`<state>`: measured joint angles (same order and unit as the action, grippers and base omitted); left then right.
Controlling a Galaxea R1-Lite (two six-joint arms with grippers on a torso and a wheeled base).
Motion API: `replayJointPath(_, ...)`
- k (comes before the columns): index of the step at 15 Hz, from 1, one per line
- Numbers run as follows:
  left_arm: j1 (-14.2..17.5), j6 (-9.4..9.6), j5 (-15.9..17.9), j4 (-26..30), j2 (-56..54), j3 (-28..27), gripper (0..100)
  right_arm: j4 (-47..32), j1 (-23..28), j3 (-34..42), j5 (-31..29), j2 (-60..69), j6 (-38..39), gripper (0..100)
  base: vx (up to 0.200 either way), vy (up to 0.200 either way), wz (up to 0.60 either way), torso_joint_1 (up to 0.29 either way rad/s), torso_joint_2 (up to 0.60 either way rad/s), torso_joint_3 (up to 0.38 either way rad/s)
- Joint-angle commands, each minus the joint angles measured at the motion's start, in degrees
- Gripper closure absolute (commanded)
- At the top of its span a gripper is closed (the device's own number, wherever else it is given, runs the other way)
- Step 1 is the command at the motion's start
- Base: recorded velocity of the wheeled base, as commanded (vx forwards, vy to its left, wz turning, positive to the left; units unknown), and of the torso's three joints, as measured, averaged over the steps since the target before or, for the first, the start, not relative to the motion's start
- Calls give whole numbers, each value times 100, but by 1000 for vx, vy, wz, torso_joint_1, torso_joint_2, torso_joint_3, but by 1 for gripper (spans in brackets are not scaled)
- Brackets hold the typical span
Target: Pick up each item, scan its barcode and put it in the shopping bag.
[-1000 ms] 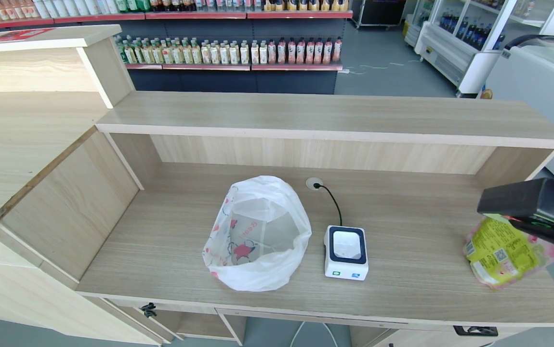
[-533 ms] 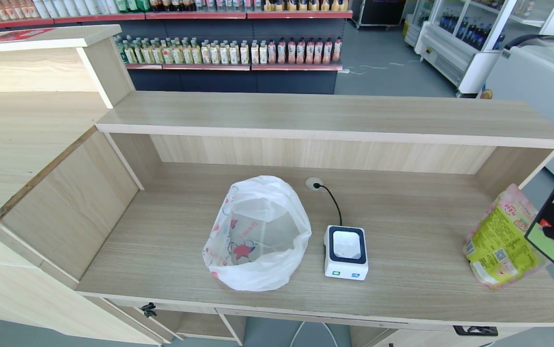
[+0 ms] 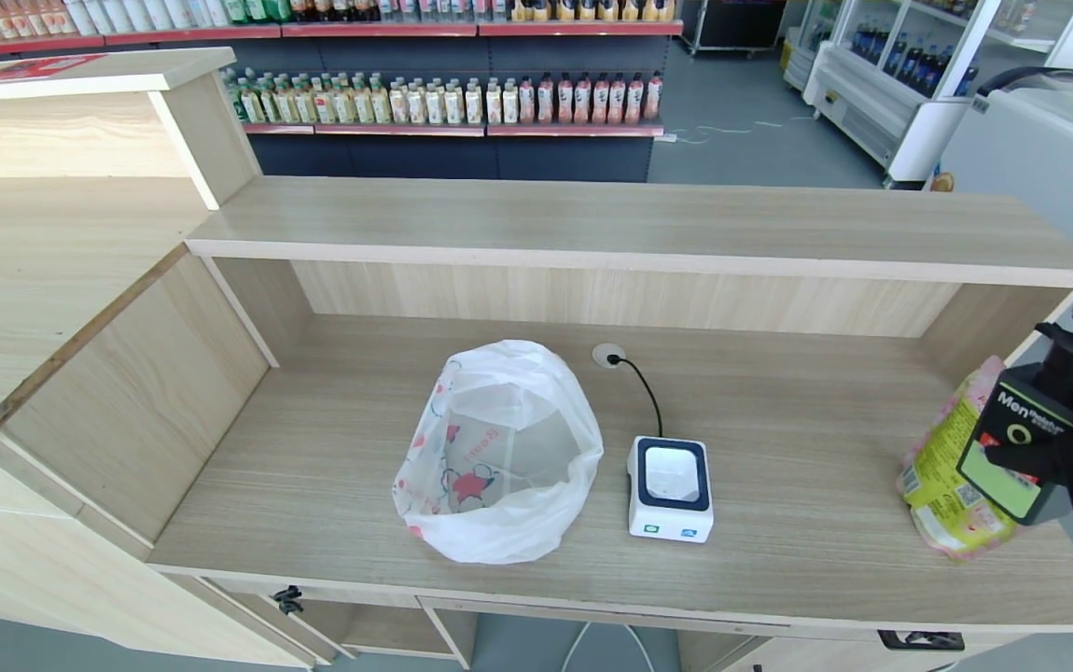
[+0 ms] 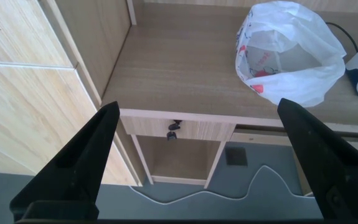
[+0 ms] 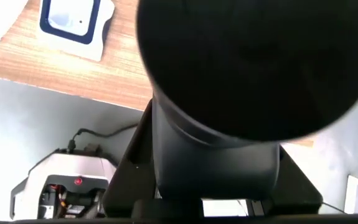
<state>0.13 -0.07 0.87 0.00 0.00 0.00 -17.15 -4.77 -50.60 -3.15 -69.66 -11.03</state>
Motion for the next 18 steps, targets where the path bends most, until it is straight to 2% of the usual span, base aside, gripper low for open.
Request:
replayJointPath(1, 4, -1, 1, 0, 0, 0, 0, 10, -139, -11, 7, -180, 22, 100, 0, 0, 0, 0, 0, 0)
replayJointPath(3, 4, -1, 1, 0, 0, 0, 0, 1, -297, -11, 104, -241, 31, 100, 0, 0, 600, 2, 5, 0)
replayJointPath(5, 4, -1, 1, 0, 0, 0, 0, -60, -402, 24, 508, -356, 22, 100, 0, 0, 600, -2, 2, 2)
replayJointPath(8, 4, -1, 1, 0, 9, 0, 0, 239, -367, 51, 1765, -725, 259, 100, 0, 0, 0, 0, 0, 0)
replayJointPath(9, 4, -1, 1, 0, 0, 0, 0, 397, -306, 51, 2450, -848, 295, 100, 0, 0, 0, 0, 0, 0)
replayJointPath(10, 4, -1, 1, 0, 0, 0, 0, 494, -68, 42, 3347, -1006, 286, 100, 0, 0, 0, 0, 0, 0)
replayJointPath(13, 4, -1, 1, 0, 0, 0, 0, 880, 661, -11, 5069, -1568, 286, 100, 0, 0, 0, 0, 0, 0)
replayJointPath(15, 4, -1, 1, 0, 0, 0, 0, 898, 960, -55, 5729, -1990, 163, 100, 0, 0, 0, 0, 0, 0)
replayJointPath(18, 4, -1, -7, 0, 0, 0, 0, 889, 1259, -196, 6089, -2518, -127, 100, 0, 0, 0, 0, 0, 0)
